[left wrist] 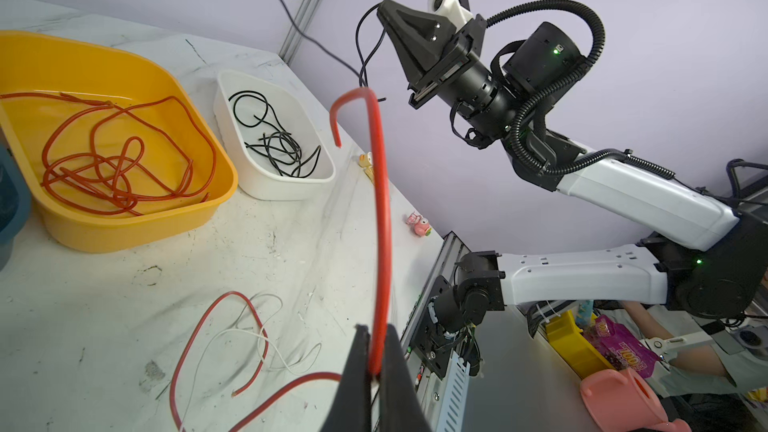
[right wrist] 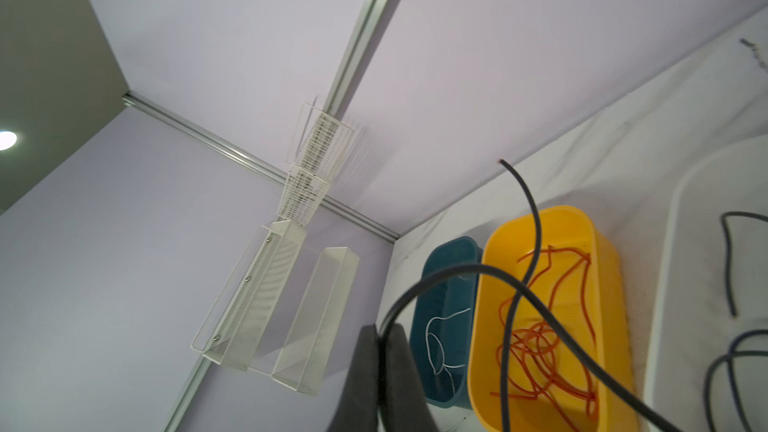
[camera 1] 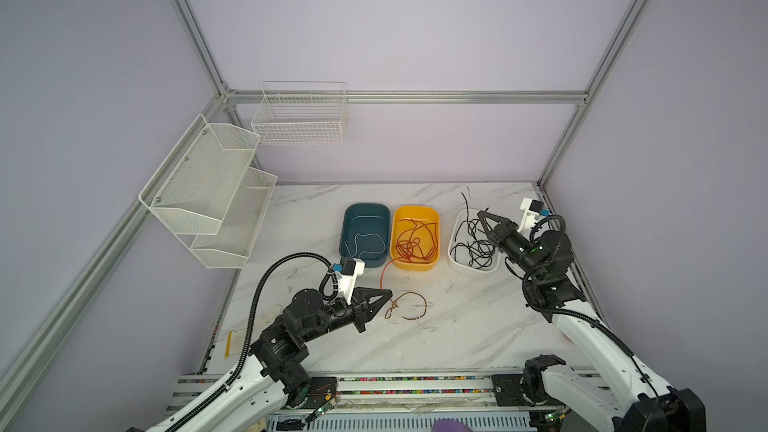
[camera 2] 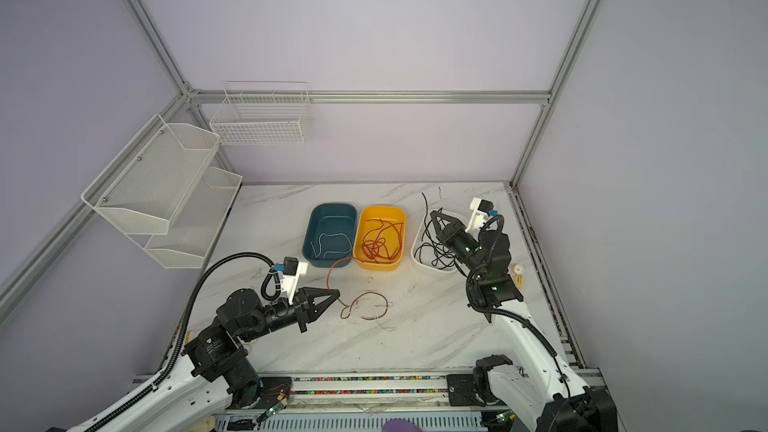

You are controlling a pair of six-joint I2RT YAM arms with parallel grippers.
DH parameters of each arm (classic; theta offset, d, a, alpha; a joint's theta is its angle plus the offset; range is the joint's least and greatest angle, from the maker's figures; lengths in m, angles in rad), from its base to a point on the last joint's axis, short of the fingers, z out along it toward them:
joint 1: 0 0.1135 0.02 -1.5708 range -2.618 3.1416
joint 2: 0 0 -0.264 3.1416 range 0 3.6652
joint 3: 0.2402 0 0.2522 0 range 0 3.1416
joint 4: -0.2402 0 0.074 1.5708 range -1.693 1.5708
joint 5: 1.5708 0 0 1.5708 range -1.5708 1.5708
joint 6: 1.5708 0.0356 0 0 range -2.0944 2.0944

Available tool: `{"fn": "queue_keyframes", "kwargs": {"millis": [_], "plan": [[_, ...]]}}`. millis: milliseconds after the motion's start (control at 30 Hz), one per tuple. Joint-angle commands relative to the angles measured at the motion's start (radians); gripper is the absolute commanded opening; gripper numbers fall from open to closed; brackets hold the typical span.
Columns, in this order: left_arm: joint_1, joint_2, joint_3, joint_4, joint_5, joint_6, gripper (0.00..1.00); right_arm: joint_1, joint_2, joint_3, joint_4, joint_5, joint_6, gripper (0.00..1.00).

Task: Untangle the cables
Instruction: 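Lower the black wire into the white tub with the right gripper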

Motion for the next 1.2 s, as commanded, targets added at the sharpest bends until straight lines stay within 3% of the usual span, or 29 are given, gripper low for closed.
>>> {"fn": "queue_keyframes", "kwargs": {"millis": [0,333,700,867,1033,1167], "plan": [[-0.004,-0.002,0.022,-0.003,-0.016,0.024,0.0,-0.016,0.063,0.006,-0.075,0.02,-0.089,0.0],[-0.004,0.037,0.079,-0.018,-0.009,0.038,0.0,-0.028,0.279,-0.008,-0.039,0.192,-0.237,0.0],[-0.004,0.064,0.102,-0.007,0.005,0.04,0.0,-0.038,0.537,0.008,0.194,0.195,-0.259,0.0],[-0.004,0.082,0.115,-0.004,0.01,0.038,0.0,-0.04,0.495,0.006,0.176,0.22,-0.259,0.01],[-0.004,0.097,0.132,0.01,0.012,0.035,0.0,-0.041,0.34,0.001,0.06,0.277,-0.276,0.38],[-0.003,0.123,0.183,-0.012,0.002,0.042,0.0,-0.04,0.233,0.01,-0.032,0.252,-0.341,0.55]]}}
